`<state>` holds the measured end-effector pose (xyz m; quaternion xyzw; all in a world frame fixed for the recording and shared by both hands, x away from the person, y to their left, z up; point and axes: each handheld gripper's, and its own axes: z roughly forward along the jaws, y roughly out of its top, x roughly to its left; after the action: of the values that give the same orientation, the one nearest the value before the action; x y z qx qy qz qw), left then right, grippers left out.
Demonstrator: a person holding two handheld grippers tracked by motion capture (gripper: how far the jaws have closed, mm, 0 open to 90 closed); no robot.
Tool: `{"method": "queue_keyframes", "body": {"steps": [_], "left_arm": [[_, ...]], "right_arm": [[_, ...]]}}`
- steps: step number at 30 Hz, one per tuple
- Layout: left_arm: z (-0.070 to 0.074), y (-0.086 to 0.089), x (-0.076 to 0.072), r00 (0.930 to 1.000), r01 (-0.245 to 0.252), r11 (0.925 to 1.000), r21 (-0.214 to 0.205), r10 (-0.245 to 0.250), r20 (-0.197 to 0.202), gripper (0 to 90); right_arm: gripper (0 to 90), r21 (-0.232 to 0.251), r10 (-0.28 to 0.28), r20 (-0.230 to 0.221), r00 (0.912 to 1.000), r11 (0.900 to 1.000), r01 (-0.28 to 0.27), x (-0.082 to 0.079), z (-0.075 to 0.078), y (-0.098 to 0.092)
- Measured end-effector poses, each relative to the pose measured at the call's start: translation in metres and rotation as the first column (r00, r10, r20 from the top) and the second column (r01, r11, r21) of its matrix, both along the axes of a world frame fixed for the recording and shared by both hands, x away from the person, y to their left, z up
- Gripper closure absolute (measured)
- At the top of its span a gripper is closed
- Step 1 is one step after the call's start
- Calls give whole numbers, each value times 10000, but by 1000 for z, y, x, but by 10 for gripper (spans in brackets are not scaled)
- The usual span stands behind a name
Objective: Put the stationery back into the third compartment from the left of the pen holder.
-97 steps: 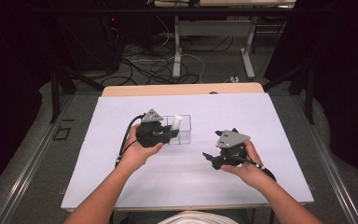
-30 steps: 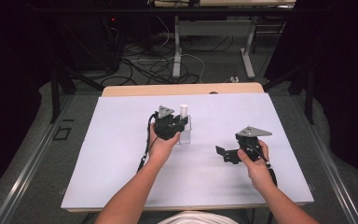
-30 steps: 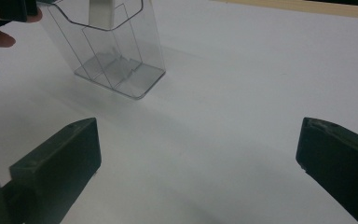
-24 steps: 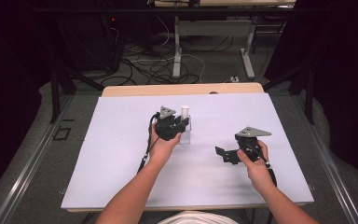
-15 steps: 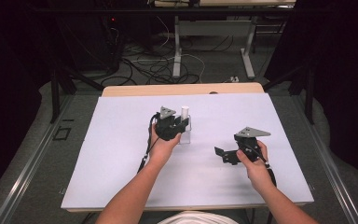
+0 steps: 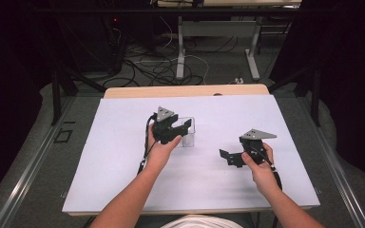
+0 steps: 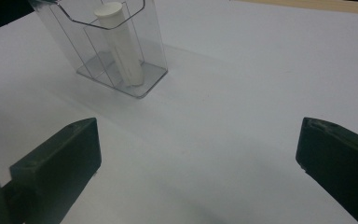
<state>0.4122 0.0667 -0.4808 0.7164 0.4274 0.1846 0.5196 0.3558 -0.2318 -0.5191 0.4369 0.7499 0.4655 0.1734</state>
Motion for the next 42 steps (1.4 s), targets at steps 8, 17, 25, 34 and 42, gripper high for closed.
{"method": "queue_keyframes", "body": {"steps": [8, 17, 25, 34, 42], "left_arm": [[21, 20, -6, 9994, 256, 9995, -204, -251, 249, 311], [43, 47, -19, 9999, 30, 9994, -354, -34, -110, 235], [45, 77, -33, 9988, -362, 9991, -220, 355, -323, 58], [28, 114, -45, 9917, -1188, 9927, -195, 1176, -522, 2], [7, 151, -56, 9792, -1883, 9818, -236, 1858, -817, 1]], "right_arm": [[0, -5, -61, 83, 9999, 10000, 61, 1, 1, -2], [0, 142, -156, 39, 9999, 9998, 155, 1, 2, -5], [0, 30, -255, 132, 9996, 9997, 255, 2, 3, -5], [0, -28, -402, 133, 9991, 9992, 403, 3, 4, -8], [0, -142, -436, 171, 9989, 9989, 439, 4, 4, -8]]}}
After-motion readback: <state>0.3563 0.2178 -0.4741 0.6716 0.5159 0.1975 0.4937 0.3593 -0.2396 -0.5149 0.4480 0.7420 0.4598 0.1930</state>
